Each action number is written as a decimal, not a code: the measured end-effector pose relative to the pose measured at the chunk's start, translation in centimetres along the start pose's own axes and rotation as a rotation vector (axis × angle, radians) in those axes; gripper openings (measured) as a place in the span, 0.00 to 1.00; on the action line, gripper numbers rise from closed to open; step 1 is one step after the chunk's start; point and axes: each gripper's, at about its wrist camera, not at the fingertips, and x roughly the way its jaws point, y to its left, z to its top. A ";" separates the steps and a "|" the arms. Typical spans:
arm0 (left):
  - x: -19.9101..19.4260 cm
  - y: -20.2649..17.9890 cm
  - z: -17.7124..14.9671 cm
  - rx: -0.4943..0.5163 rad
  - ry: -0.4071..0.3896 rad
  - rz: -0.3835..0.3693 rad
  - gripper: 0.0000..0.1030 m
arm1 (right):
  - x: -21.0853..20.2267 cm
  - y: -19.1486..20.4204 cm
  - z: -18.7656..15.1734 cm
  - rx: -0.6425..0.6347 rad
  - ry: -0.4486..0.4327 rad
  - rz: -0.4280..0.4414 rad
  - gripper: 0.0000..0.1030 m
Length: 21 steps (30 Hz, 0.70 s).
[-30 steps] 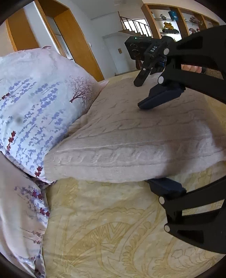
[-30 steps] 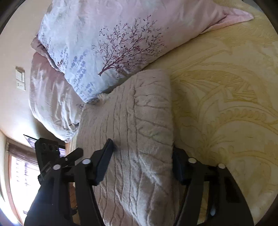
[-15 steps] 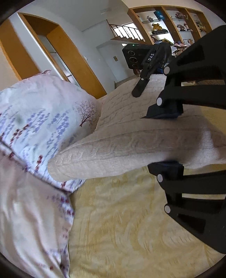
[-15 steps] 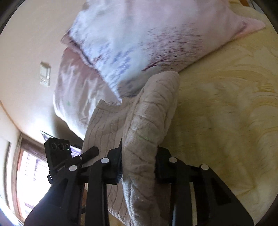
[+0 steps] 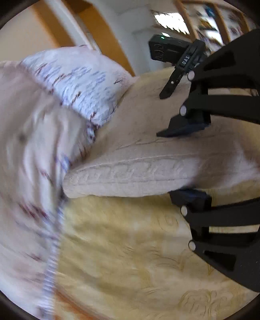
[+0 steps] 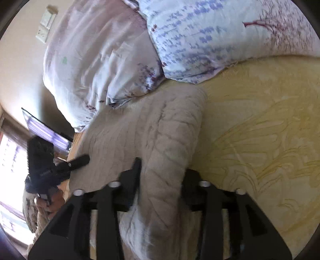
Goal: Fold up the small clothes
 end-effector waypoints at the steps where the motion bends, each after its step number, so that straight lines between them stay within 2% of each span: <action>1: -0.1 0.3 -0.1 -0.009 -0.005 -0.009 0.53 | -0.2 -0.2 0.2 0.014 0.009 0.006 0.44; 3: -0.8 -0.3 -0.5 0.027 -0.031 0.031 0.58 | -1.2 -0.6 0.6 0.034 0.002 0.010 0.45; 5: -1.6 -0.9 -0.8 0.069 -0.059 0.080 0.67 | -2.9 -1.4 1.1 0.047 -0.054 -0.006 0.45; 7: -2.3 -1.5 -1.2 0.100 -0.078 0.125 0.71 | -3.8 -2.2 2.0 0.086 -0.090 0.004 0.45; 10: -2.5 -1.8 -1.4 0.121 -0.084 0.155 0.74 | -2.9 -2.4 3.3 0.108 -0.075 0.024 0.44; 11: -2.2 -1.7 -1.3 0.123 -0.082 0.163 0.76 | -2.2 -2.1 3.5 0.095 -0.063 0.017 0.23; 12: -2.1 -1.8 -1.3 0.125 -0.082 0.170 0.77 | -1.7 -1.3 3.3 0.064 -0.072 0.006 0.10; 15: -2.2 -1.7 -1.5 0.133 -0.089 0.186 0.78 | -2.6 1.1 3.5 -0.067 -0.175 -0.071 0.09; 17: -2.0 -1.9 -1.5 0.145 -0.091 0.200 0.79 | -3.1 2.5 3.7 -0.140 -0.235 -0.168 0.09; 18: -1.9 -2.1 -1.5 0.155 -0.094 0.212 0.80 | -2.8 2.6 4.0 -0.146 -0.234 -0.201 0.09; 21: -1.5 -2.5 -1.6 0.188 -0.100 0.246 0.83 | 0.0 0.9 4.6 -0.092 -0.130 -0.314 0.08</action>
